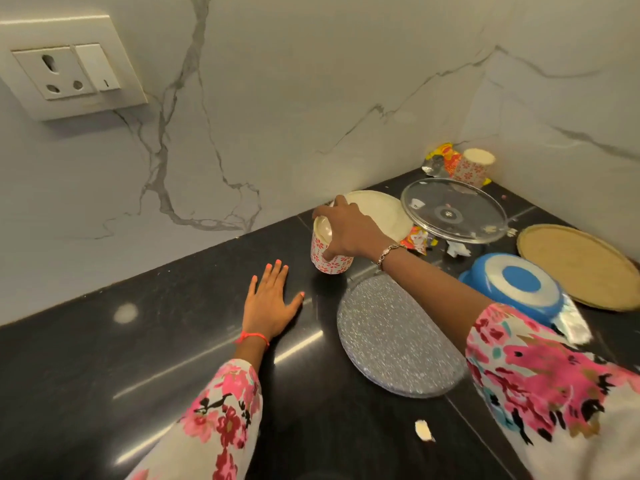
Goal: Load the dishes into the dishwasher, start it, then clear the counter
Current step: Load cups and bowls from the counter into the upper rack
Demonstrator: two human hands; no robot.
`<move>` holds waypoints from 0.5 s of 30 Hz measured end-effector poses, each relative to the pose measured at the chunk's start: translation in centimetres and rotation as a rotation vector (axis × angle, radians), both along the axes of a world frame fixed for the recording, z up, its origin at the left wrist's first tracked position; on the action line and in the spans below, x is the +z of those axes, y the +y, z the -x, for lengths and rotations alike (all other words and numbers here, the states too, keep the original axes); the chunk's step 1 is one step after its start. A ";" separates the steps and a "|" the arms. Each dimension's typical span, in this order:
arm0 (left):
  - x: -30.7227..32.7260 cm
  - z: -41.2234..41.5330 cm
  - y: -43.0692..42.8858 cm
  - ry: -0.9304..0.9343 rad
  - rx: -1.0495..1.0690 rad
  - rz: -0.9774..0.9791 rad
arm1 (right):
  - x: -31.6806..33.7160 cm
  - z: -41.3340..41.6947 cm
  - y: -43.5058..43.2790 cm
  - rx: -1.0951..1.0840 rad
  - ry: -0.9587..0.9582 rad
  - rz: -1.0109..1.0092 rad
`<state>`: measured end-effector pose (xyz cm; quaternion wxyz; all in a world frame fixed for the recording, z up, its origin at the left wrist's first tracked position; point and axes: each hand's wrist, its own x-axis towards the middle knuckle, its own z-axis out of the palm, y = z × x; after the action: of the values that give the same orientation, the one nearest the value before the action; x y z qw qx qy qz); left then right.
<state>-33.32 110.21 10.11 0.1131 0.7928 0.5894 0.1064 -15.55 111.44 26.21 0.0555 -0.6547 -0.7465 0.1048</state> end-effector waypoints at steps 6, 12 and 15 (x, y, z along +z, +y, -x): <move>0.3 -0.2 -7.4 -0.067 -0.034 0.103 | 1.3 -2.0 -11.5 -0.041 -0.008 0.004; 1.3 0.1 -20.2 -0.131 -0.117 0.182 | 1.0 -2.4 -26.5 -0.104 -0.007 0.014; 1.4 0.1 -28.1 -0.129 -0.193 0.091 | 0.1 -2.5 -35.5 -0.164 0.079 0.025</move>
<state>-33.43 82.10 11.48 0.1962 0.8314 0.5061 0.1191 -13.03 75.98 26.33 0.0852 -0.7097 -0.6862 0.1348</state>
